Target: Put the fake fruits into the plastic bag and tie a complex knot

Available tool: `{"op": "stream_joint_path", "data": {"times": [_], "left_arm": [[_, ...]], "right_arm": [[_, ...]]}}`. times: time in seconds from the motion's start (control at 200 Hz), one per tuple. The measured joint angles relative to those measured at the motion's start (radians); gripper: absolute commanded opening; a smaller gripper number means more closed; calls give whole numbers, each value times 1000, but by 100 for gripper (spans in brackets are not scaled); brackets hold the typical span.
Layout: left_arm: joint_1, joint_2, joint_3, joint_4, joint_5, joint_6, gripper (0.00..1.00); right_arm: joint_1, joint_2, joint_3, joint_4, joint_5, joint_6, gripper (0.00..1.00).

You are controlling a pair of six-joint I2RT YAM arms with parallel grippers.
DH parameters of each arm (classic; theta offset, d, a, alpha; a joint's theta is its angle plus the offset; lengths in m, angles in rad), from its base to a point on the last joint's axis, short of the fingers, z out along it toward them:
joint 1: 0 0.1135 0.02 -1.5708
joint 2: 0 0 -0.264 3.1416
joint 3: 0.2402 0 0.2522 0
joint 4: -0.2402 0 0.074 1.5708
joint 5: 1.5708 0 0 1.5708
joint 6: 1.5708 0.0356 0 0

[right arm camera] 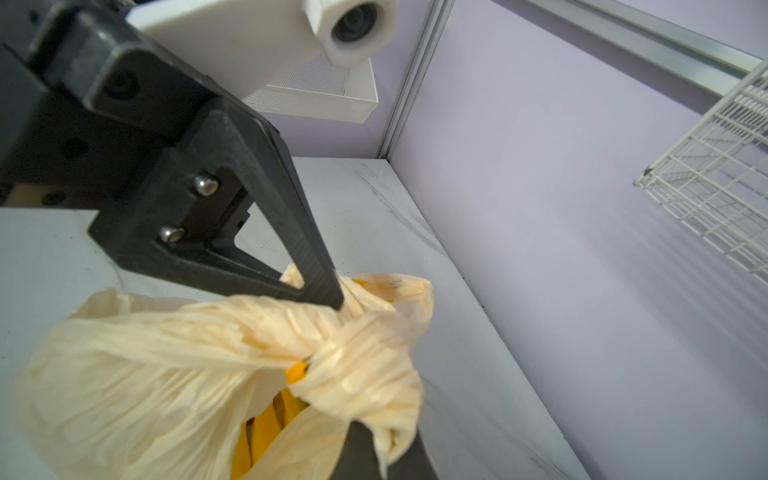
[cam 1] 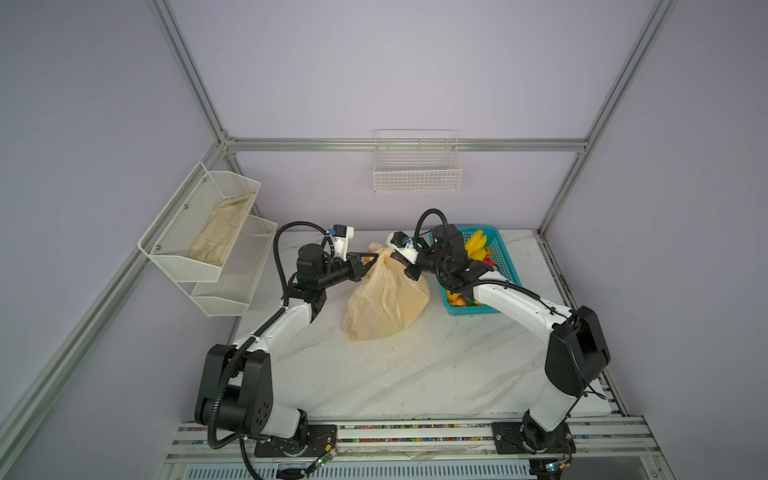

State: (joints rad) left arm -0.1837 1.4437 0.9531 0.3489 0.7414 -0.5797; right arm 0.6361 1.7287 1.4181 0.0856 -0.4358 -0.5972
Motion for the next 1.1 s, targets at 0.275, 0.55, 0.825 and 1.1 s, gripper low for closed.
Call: {"op": "stream_joint_path", "data": {"times": [0.275,0.55,0.825,1.1], "left_arm": [[1,-37,0,9,-23,1,0],[1,-37,0,10,-24,1,0],[1,-37,0,10,-24,1,0],[1,-37,0,10,-24,1,0]], "right_arm": [[2,-100,-116,6,56,46,76],[2,-240,-266,3,152,126,69],[2,-244,-266,9,162,186,44],[2,-215,-233,29,170,205,43]]}}
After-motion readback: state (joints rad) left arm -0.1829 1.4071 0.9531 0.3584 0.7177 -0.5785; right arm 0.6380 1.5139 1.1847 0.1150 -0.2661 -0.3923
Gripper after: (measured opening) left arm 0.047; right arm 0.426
